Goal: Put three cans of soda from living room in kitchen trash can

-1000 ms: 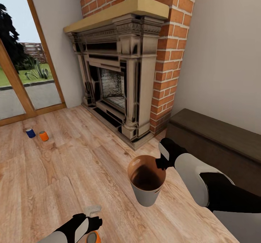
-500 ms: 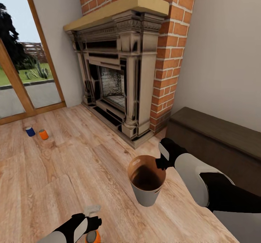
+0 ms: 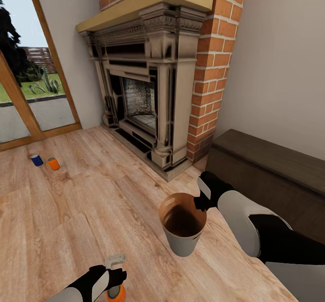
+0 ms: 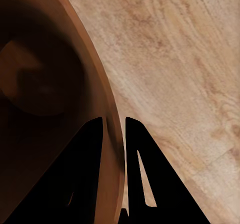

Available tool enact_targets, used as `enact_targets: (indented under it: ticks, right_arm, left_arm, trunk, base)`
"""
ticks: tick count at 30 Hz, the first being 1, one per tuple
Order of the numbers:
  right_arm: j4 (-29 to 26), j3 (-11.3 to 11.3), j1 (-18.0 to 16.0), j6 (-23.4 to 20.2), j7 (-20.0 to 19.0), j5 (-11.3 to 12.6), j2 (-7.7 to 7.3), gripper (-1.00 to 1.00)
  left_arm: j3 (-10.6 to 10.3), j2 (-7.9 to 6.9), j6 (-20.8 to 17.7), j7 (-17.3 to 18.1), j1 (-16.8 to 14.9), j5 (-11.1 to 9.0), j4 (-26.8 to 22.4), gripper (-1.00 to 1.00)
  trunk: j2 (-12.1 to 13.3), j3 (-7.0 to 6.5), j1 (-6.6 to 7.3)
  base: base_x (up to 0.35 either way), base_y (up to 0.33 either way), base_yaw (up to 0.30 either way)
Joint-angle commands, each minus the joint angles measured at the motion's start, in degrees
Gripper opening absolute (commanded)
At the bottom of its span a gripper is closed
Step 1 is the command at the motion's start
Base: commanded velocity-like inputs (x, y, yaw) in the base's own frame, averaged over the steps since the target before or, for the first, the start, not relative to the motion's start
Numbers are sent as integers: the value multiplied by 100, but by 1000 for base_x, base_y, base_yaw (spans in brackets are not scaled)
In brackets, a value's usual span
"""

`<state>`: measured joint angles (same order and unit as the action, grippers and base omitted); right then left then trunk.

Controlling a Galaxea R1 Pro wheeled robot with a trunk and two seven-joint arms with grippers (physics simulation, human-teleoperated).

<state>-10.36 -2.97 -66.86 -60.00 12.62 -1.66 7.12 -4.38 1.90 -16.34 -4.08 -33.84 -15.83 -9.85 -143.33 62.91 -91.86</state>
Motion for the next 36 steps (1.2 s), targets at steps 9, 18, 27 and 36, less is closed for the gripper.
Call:
enact_targets:
  ticks: [9,18,27,36]
  right_arm:
    - [-1,-44,-2,0,-20,87,1,-100]
    - [-1,-45,-2,0,-21,87,0,-100]
    - [-1,-44,-2,0,-20,87,-3,-100]
    - [-1,-37,-2,0,-19,87,0,-100]
  left_arm:
    - [4,-5,-1,3,0,2,-4,100]
    - [5,-6,8,9,-1,1,-22,100]
    - [7,-6,9,27,-1,2,-33,100]
    - [7,-6,16,26,-1,1,-49,100]
  trunk:
    - [-7,110,-12]
    - [-7,110,-12]
    - [-14,221,-25]
    - [-15,243,-28]
  base:
    - [0,0,0]
    - [0,0,0]
    - [0,0,0]
    - [0,0,0]
